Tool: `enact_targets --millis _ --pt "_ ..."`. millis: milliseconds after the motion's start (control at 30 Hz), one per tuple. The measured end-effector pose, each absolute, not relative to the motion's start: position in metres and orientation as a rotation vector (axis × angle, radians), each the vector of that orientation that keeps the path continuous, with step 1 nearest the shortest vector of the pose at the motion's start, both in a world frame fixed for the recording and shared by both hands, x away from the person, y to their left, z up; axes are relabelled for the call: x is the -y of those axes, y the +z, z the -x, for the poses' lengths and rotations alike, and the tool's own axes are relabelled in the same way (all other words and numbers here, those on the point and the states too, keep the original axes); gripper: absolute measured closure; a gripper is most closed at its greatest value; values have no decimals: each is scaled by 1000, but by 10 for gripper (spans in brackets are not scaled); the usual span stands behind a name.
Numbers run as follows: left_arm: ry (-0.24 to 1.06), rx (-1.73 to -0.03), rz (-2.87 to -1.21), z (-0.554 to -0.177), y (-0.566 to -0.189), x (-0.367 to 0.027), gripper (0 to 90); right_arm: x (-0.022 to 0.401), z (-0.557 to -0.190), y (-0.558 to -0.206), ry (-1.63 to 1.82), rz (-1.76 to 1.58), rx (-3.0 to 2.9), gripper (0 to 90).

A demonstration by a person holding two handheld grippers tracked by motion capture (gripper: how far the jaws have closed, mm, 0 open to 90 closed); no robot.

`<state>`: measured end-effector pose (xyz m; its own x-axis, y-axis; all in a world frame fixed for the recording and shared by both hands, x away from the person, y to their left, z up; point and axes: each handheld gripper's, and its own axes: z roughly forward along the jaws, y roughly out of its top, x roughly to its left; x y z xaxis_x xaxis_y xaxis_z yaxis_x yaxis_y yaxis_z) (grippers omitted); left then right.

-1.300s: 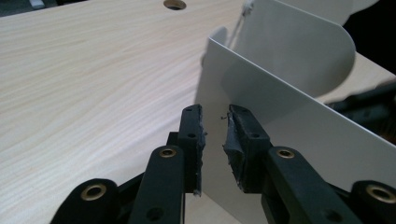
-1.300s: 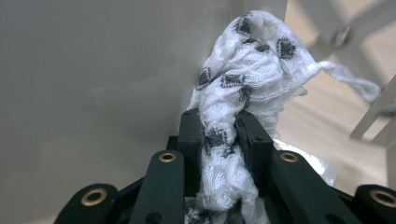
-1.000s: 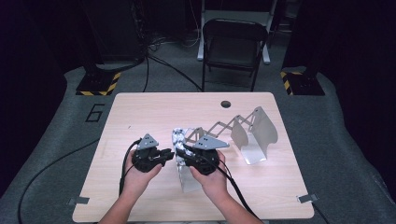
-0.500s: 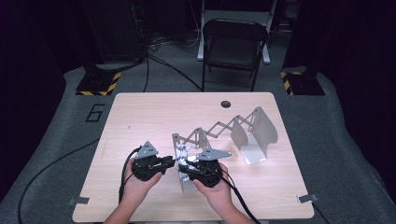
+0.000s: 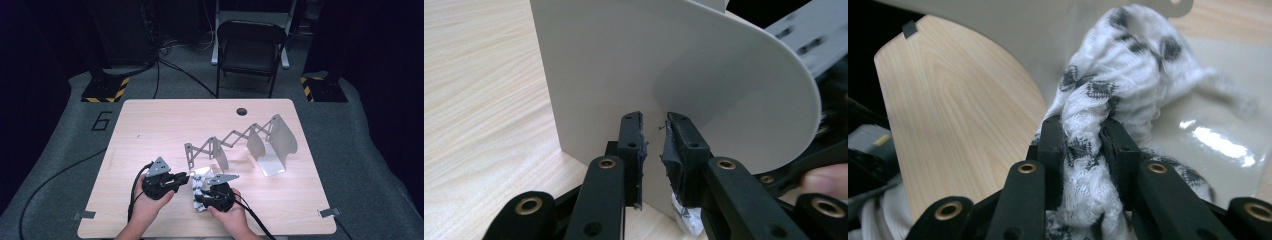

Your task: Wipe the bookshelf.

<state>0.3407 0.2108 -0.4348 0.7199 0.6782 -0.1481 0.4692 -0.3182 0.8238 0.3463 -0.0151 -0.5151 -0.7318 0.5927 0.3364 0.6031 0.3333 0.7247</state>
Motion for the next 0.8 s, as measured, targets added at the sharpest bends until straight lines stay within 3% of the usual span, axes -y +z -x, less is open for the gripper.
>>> enact_targets --millis 367,467,700,800 --pt "289 -866 -1986 -342 -438 -211 776 26 -326 -416 -1833 996 2537 739" --pt "283 -881 -1970 -341 -440 -211 781 23 -332 -433 -1778 1020 2544 739" --pt "286 -871 -1974 -342 -442 -210 787 13 -345 -510 -1417 1141 2595 738" --pt "268 -873 -1966 -343 -442 -210 784 15 -346 -515 -1418 1146 2586 735"
